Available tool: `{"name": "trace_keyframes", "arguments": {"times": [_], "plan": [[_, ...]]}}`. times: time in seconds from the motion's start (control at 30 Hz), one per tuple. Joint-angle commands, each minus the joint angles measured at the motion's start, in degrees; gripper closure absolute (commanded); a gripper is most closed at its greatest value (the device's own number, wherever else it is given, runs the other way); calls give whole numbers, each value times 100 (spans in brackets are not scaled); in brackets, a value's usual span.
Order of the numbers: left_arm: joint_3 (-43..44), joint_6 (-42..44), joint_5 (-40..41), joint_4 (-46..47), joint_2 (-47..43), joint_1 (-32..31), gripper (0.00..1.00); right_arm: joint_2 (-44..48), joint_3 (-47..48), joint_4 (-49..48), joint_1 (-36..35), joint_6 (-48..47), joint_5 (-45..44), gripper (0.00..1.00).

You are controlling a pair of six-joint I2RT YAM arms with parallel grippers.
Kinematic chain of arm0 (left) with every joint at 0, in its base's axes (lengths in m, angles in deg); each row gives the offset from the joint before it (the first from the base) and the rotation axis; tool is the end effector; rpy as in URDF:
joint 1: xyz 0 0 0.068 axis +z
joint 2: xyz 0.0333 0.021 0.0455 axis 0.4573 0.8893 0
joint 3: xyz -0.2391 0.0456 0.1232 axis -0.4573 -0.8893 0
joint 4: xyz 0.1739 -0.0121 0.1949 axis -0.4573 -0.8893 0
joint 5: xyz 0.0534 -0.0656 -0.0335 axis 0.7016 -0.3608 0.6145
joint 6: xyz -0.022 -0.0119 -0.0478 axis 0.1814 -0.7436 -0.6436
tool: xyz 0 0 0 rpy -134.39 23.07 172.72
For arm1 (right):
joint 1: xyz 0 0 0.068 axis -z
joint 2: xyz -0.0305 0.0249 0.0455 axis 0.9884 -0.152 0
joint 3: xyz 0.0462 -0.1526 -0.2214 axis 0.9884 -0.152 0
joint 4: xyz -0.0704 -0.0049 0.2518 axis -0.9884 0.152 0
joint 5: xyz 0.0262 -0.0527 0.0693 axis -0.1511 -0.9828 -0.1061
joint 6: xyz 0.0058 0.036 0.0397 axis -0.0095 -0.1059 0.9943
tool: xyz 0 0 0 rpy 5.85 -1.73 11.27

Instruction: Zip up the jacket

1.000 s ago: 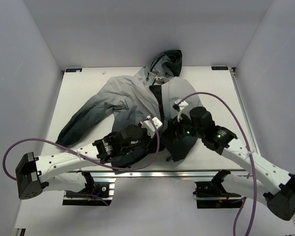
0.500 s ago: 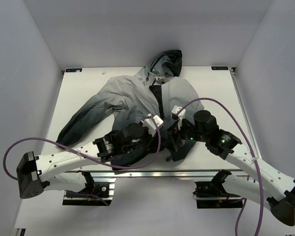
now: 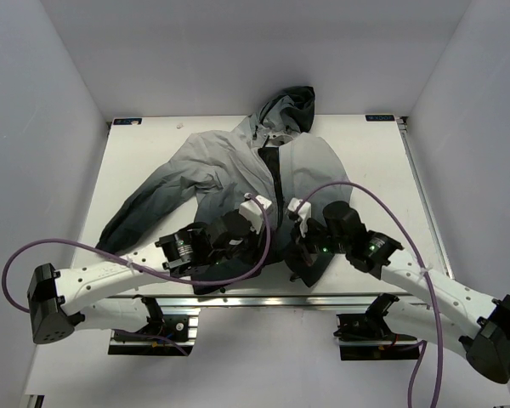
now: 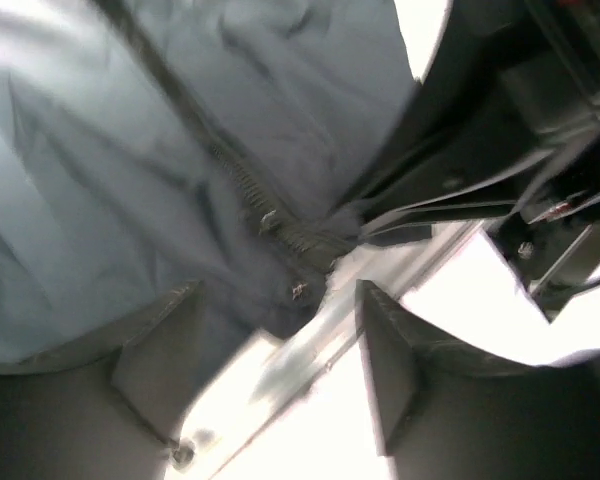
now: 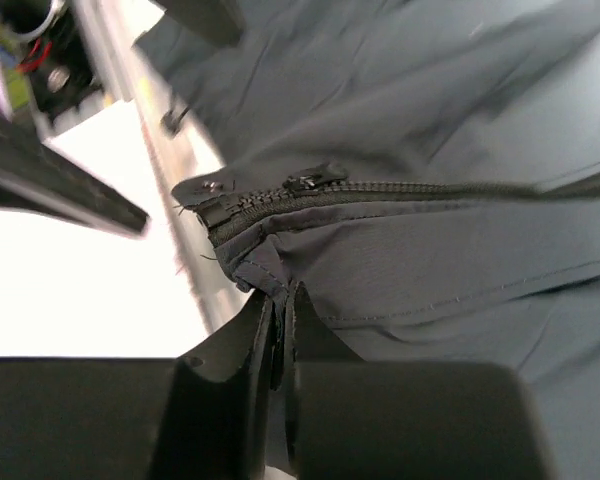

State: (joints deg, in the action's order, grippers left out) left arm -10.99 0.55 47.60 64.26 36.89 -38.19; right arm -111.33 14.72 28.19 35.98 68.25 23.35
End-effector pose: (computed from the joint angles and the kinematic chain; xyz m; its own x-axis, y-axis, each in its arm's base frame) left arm 0.1099 -0.2221 0.3006 -0.5319 0.2801 -0.7992 0.6657 0.7216 -0.1901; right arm 0.1391 0.1601 0.2631 -0.3118 -0.3529 -0.8822 -0.9045 0.3946 0.1618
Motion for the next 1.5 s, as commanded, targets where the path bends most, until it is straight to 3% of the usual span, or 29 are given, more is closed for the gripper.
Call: {"name": "trace_keyframes", "arguments": {"times": [0.0, 0.1, 0.13, 0.23, 0.27, 0.33, 0.4, 0.47, 0.63, 0.8, 0.97, 1.07, 1.17, 1.3, 1.47], "plan": [[24, -1404, -128, -1085, -274, -16, 19, 238, -249, 17, -165, 323, 358, 100], [-529, -2169, -190, -912, -432, 2, 2, 291, -530, 490, -359, 745, 166, 66], [-757, -2353, -234, -815, -424, 36, 2, 326, -557, 580, -394, 886, 130, 52], [-1005, -2548, -374, -428, -144, 378, 2, 571, -619, 974, -438, 1141, 113, 28], [-1145, -2548, -531, -349, 75, 893, 2, 624, -540, 1133, -438, 1151, -123, 16], [-1356, -2540, -1397, 11, 261, 1589, 6, 791, -443, 1353, -438, 1221, -405, 11], [-1698, -2470, -1963, 396, 532, 2518, 11, 914, -338, 1460, -438, 1309, -581, 11], [-1787, -2277, -2255, 583, 744, 3057, 16, 1064, -337, 1355, -438, 1485, -861, 11], [-1358, -1732, -2106, 601, 1789, 3516, 18, 609, -65, 1065, -421, 1582, -1364, 11], [-997, -1153, -1957, 977, 2747, 4500, 25, -103, 392, 643, -368, 1380, -1628, 11], [73, -616, -2026, 1181, 3915, 5466, 33, -552, 638, 370, -148, 1319, -1514, 11], [889, -299, -2317, 1147, 4146, 5548, 32, -833, 691, 124, 80, 1450, -1260, 11], [1296, -202, -2502, 1032, 4033, 5548, 25, -1088, 709, -157, 300, 1626, -839, 10], [1079, -595, -2379, 593, 3140, 5547, 2, -1308, 656, -649, 397, 1740, -503, 11], [209, -1326, -2782, 49, 1741, 5539, 2, -1388, 673, -922, 432, 1854, -503, 11]]}}
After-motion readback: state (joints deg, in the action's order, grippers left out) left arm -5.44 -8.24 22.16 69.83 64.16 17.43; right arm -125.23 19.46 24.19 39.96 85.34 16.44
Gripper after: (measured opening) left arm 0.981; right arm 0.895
